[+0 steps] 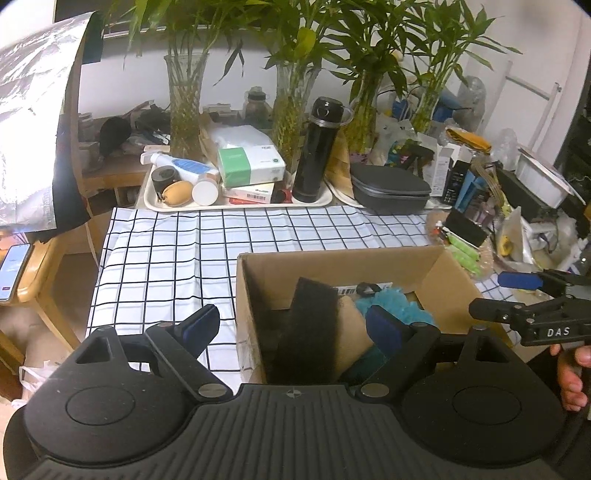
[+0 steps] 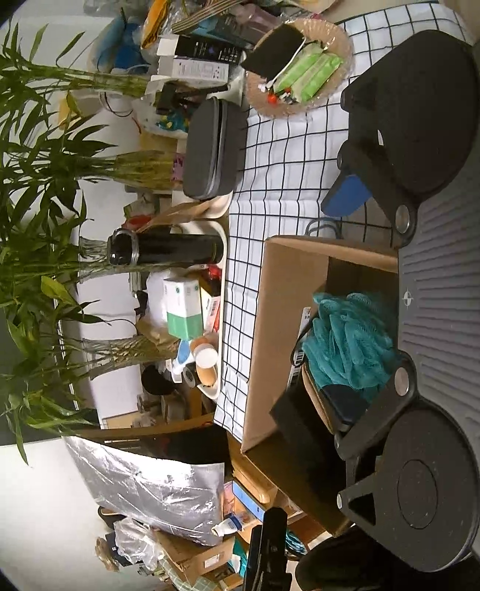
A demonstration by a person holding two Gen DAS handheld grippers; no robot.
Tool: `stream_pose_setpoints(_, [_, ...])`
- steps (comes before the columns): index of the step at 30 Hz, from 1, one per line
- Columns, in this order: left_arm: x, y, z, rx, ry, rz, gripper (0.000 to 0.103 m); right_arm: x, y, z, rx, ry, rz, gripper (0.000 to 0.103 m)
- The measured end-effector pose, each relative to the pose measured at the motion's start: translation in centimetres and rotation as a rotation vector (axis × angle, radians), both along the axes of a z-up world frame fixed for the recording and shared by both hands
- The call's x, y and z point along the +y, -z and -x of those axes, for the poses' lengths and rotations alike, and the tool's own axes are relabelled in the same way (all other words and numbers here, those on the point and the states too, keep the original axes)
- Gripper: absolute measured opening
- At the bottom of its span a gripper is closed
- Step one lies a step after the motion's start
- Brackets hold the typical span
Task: Organize soft objects
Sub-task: 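Lower the sponge and strip into the box and open both grippers, then move both tools out of the box back over the grid cloth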
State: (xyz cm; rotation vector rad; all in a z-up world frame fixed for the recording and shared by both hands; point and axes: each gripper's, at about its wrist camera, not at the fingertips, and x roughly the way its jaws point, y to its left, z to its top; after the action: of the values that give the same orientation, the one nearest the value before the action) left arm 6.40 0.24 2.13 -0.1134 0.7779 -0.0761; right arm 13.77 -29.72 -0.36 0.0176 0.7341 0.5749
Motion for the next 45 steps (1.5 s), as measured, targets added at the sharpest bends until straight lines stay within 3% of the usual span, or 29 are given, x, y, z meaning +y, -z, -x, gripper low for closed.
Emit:
stream_pose_setpoints(4, [0.0, 0.0, 0.0, -0.001, 0.001, -0.002, 0.087, -0.1, 0.1, -0.2, 0.002, 0.014, 0.002, 0.103])
stream_pose_setpoints(25, [0.9, 0.2, -0.4, -0.030, -0.007, 0.014, 0.087, 0.2, 0.0, -2.1, -0.019, 0.085, -0.002, 0.103])
stream_pose_setpoints(45, [3.1, 0.7, -1.3, -0.056, -0.043, 0.052, 0.087, 0.4, 1.1, -9.0, -0.062, 0.153, 0.028, 0.103])
